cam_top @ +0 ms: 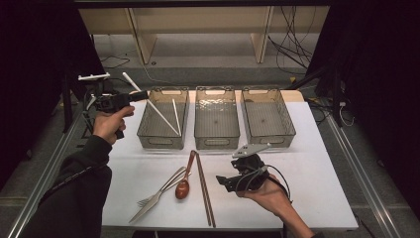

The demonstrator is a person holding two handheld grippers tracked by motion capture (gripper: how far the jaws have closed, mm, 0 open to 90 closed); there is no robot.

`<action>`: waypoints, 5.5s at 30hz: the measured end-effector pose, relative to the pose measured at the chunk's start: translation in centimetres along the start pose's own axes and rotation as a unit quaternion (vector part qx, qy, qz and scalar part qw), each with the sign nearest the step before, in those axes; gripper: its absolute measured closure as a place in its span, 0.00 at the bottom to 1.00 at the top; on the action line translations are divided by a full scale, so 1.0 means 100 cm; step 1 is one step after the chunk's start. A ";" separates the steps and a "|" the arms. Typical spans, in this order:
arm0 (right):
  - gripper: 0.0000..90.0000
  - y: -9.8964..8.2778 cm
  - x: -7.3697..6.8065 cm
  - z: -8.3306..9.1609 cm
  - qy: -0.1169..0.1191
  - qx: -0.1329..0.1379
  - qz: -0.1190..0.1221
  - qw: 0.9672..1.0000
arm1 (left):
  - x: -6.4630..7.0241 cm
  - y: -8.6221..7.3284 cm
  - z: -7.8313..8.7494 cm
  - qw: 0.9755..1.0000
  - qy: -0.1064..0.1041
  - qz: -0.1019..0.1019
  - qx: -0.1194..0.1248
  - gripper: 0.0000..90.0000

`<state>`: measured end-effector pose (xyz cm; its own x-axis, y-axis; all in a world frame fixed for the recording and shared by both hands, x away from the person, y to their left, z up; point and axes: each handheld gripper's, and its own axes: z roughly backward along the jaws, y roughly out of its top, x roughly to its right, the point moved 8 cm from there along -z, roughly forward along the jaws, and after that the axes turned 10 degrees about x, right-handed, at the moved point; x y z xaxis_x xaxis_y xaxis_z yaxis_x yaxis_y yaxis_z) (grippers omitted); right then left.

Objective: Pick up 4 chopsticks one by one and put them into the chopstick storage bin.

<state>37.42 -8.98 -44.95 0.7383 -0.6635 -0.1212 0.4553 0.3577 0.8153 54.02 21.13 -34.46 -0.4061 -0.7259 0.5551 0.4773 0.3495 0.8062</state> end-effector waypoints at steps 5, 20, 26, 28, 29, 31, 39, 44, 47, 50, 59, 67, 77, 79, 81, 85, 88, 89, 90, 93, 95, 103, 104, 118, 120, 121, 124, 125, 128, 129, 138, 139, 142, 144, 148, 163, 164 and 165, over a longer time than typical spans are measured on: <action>0.32 0.000 0.000 -0.001 0.002 -0.001 0.001 1.000 | -0.008 -0.003 -0.011 1.000 0.020 -0.005 -0.010 0.92; 0.32 0.000 -0.001 0.000 0.004 0.001 0.001 1.000 | -0.029 -0.023 -0.040 0.997 0.061 -0.011 -0.047 0.92; 0.32 0.000 0.000 0.000 0.005 0.001 0.003 1.000 | -0.031 -0.029 -0.044 0.996 0.064 -0.015 -0.056 0.91; 0.32 0.000 0.000 0.000 0.005 -0.001 0.005 1.000 | -0.031 -0.032 -0.046 0.996 0.063 -0.015 -0.060 0.91; 0.32 0.000 0.000 0.000 0.005 -0.002 0.005 1.000 | -0.032 -0.033 -0.047 0.996 0.064 -0.017 -0.063 0.91; 0.32 -0.001 -0.001 0.000 0.006 -0.003 0.004 1.000 | -0.032 -0.035 -0.049 0.996 0.066 -0.017 -0.065 0.91; 0.32 -0.001 -0.001 0.000 0.006 -0.004 0.005 1.000 | -0.033 -0.042 -0.056 0.994 0.071 -0.028 -0.083 0.91; 0.32 -0.001 -0.001 0.000 0.006 -0.005 0.005 1.000 | -0.035 -0.047 -0.060 0.992 0.079 -0.033 -0.093 0.91; 0.32 -0.001 -0.001 0.000 0.007 -0.006 0.007 1.000 | -0.036 -0.048 -0.062 0.991 0.084 -0.035 -0.095 0.91; 0.32 -0.001 -0.001 0.000 0.007 -0.006 0.007 1.000 | -0.037 -0.049 -0.064 0.991 0.089 -0.034 -0.098 0.86; 0.32 -0.002 -0.001 0.000 0.008 -0.006 0.007 1.000 | -0.040 -0.048 -0.061 0.991 0.098 -0.026 -0.091 0.68; 0.32 -0.002 -0.001 -0.001 0.006 -0.006 0.006 1.000 | -0.018 -0.045 -0.044 0.996 0.053 -0.016 -0.063 0.47; 0.32 -0.003 -0.003 -0.003 0.001 -0.013 0.009 1.000 | 0.042 -0.058 0.001 0.996 -0.036 -0.068 -0.040 0.27; 0.32 -0.003 -0.004 -0.004 0.000 -0.018 0.009 1.000 | 0.050 -0.066 0.011 0.996 -0.049 -0.074 -0.033 0.26; 0.32 -0.004 -0.005 -0.006 -0.001 -0.022 0.011 1.000 | 0.056 -0.075 0.016 0.994 -0.053 -0.087 -0.043 0.25; 0.32 -0.005 -0.008 -0.010 -0.002 -0.030 0.014 0.999 | 0.068 -0.090 0.025 0.991 -0.069 -0.106 -0.047 0.23; 0.32 -0.006 -0.010 -0.013 -0.003 -0.035 0.015 0.999 | 0.071 -0.101 0.030 0.989 -0.070 -0.124 -0.050 0.23; 0.32 -0.007 -0.010 -0.015 -0.003 -0.036 0.016 0.999 | 0.071 -0.105 0.031 0.987 -0.070 -0.134 -0.053 0.23; 0.32 -0.008 -0.010 -0.016 -0.003 -0.040 0.018 0.999 | 0.071 -0.108 0.032 0.987 -0.069 -0.135 -0.054 0.22; 0.32 -0.009 -0.011 -0.018 -0.004 -0.044 0.016 0.999 | 0.069 -0.118 0.037 0.986 -0.073 -0.138 -0.054 0.21; 0.32 -0.009 -0.011 -0.020 -0.005 -0.046 0.015 0.999 | 0.066 -0.126 0.039 0.985 -0.069 -0.149 -0.055 0.21; 0.32 -0.015 -0.014 -0.032 -0.010 -0.069 0.020 0.997 | 0.060 -0.149 0.051 0.984 -0.071 -0.155 -0.044 0.19; 0.32 -0.016 -0.015 -0.033 -0.011 -0.073 0.022 0.997 | 0.059 -0.149 0.053 0.984 -0.069 -0.158 -0.042 0.19; 0.32 -0.031 -0.021 -0.057 -0.021 -0.128 0.044 0.991 | 0.063 -0.169 0.065 0.979 -0.066 -0.184 -0.057 0.19; 0.32 -0.034 -0.022 -0.060 -0.022 -0.138 0.044 0.989 | 0.062 -0.169 0.067 0.980 -0.064 -0.182 -0.057 0.19; 0.32 -0.035 -0.022 -0.062 -0.023 -0.143 0.046 0.988 | 0.062 -0.169 0.068 0.980 -0.064 -0.182 -0.056 0.19; 0.33 -0.040 -0.024 -0.067 -0.025 -0.155 0.053 0.986 | 0.062 -0.169 0.070 0.980 -0.062 -0.181 -0.053 0.19; 0.33 -0.041 -0.025 -0.069 -0.024 -0.158 0.054 0.986 | 0.062 -0.169 0.070 0.980 -0.061 -0.180 -0.052 0.19; 0.33 -0.046 -0.028 -0.074 -0.023 -0.170 0.057 0.983 | 0.061 -0.170 0.071 0.980 -0.061 -0.182 -0.056 0.19; 0.33 -0.048 -0.029 -0.075 -0.022 -0.173 0.057 0.983 | 0.061 -0.171 0.072 0.980 -0.061 -0.181 -0.056 0.19; 0.34 -0.055 -0.028 -0.078 -0.020 -0.190 0.057 0.980 | 0.059 -0.172 0.072 0.978 -0.059 -0.191 -0.059 0.19; 0.34 -0.056 -0.028 -0.078 -0.020 -0.192 0.058 0.979 | 0.058 -0.172 0.072 0.978 -0.058 -0.192 -0.059 0.19; 0.34 -0.058 -0.029 -0.079 -0.019 -0.196 0.059 0.979 | 0.059 -0.172 0.072 0.978 -0.059 -0.192 -0.058 0.19; 0.34 -0.058 -0.029 -0.079 -0.020 -0.197 0.058 0.979 | 0.059 -0.173 0.071 0.978 -0.059 -0.193 -0.058 0.19; 0.34 -0.058 -0.028 -0.079 -0.021 -0.197 0.057 0.978 | 0.058 -0.174 0.071 0.977 -0.058 -0.195 -0.062 0.19; 0.38 -0.061 -0.033 -0.079 -0.014 -0.208 0.065 0.976 | 0.057 -0.174 0.070 0.977 -0.056 -0.197 -0.063 0.19; 0.39 -0.062 -0.033 -0.078 -0.012 -0.210 0.065 0.975 | 0.057 -0.175 0.070 0.977 -0.055 -0.197 -0.064 0.19; 0.41 -0.063 -0.033 -0.078 -0.014 -0.214 0.066 0.975 | 0.057 -0.175 0.070 0.977 -0.055 -0.197 -0.064 0.19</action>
<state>36.04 -3.92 -54.06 0.7937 -0.6082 -0.0104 0.5268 0.6787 0.5117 37.92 15.03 -43.96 -0.6559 -0.7185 0.2315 0.3579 -0.0259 0.9334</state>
